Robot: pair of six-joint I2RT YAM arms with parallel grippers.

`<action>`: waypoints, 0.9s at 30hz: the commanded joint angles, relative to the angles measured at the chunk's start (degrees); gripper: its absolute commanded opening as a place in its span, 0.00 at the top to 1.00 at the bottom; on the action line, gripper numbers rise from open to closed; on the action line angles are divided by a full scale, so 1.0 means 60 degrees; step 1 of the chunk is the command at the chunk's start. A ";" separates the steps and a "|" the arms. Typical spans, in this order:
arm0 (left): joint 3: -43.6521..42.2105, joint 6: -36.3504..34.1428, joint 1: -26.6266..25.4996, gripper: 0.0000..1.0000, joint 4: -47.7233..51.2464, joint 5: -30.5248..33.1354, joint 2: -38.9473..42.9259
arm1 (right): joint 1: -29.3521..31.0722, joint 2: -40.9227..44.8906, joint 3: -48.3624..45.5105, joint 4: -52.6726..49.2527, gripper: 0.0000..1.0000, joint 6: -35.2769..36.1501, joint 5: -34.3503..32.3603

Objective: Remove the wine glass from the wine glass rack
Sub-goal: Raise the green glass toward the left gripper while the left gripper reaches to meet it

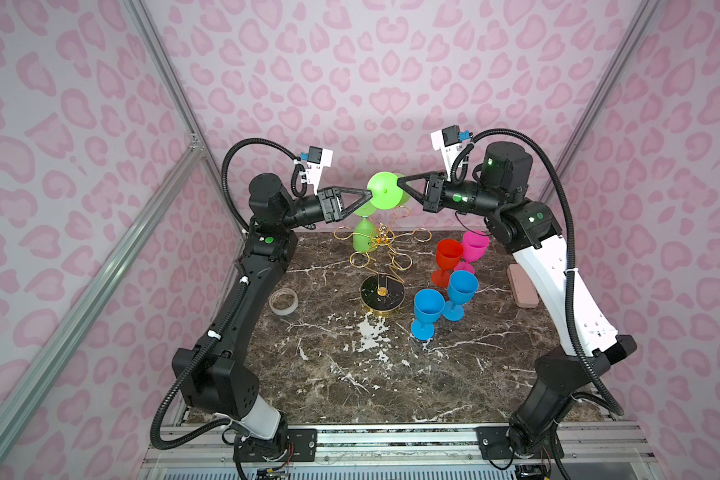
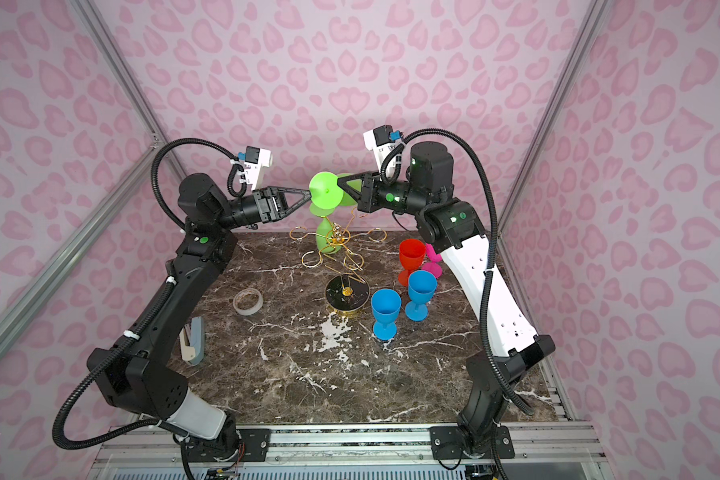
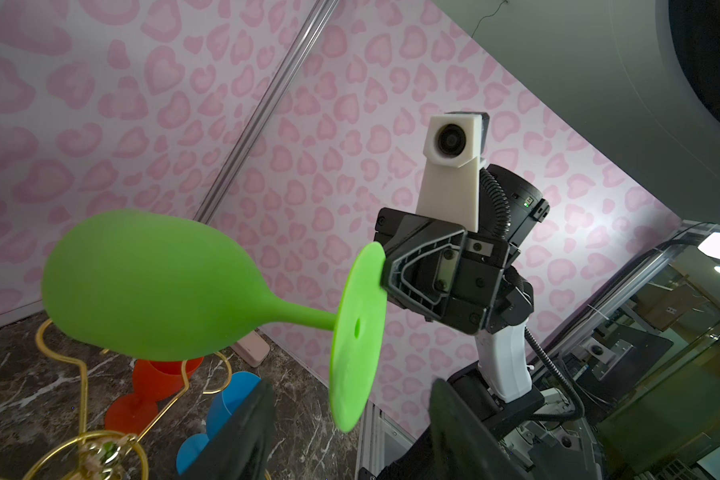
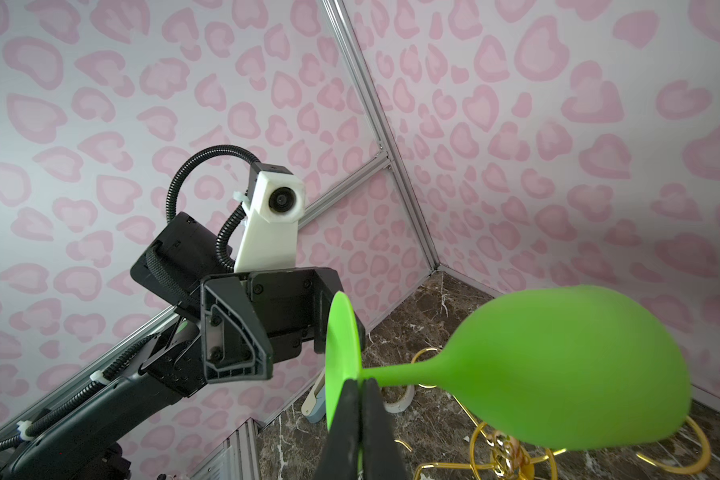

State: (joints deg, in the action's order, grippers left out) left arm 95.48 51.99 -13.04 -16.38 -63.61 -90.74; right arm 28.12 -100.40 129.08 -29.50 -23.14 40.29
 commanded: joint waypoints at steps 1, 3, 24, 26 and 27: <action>0.0216 -0.0010 -0.0095 0.41 -0.0476 -0.0150 -0.0119 | 0.0122 -0.0127 0.0079 0.0316 1.00 0.0007 -0.0065; 0.0279 -0.0001 -0.0144 0.43 -0.0470 -0.0179 -0.0169 | 0.0159 -0.0142 0.0079 0.0409 1.00 -0.0021 -0.0065; 0.1055 0.1323 -0.0254 0.96 -0.1565 -0.0294 -0.0540 | 0.0378 -0.0083 -0.0094 0.0624 0.83 0.0484 -0.0173; 0.1164 0.1489 -0.0248 0.96 -0.1698 -0.0218 -0.0543 | 0.0382 0.0225 -0.0441 0.0666 0.72 0.0824 -0.0341; 0.1235 0.1564 -0.0258 0.96 -0.1733 -0.0169 -0.0537 | 0.0382 0.0467 -0.0707 0.0703 0.66 0.1076 -0.0526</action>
State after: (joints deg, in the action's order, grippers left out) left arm 101.41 59.09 -14.63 -21.61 -64.71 -93.82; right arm 30.39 -99.57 126.93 -26.35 -20.47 39.05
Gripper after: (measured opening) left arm 0.065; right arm 0.317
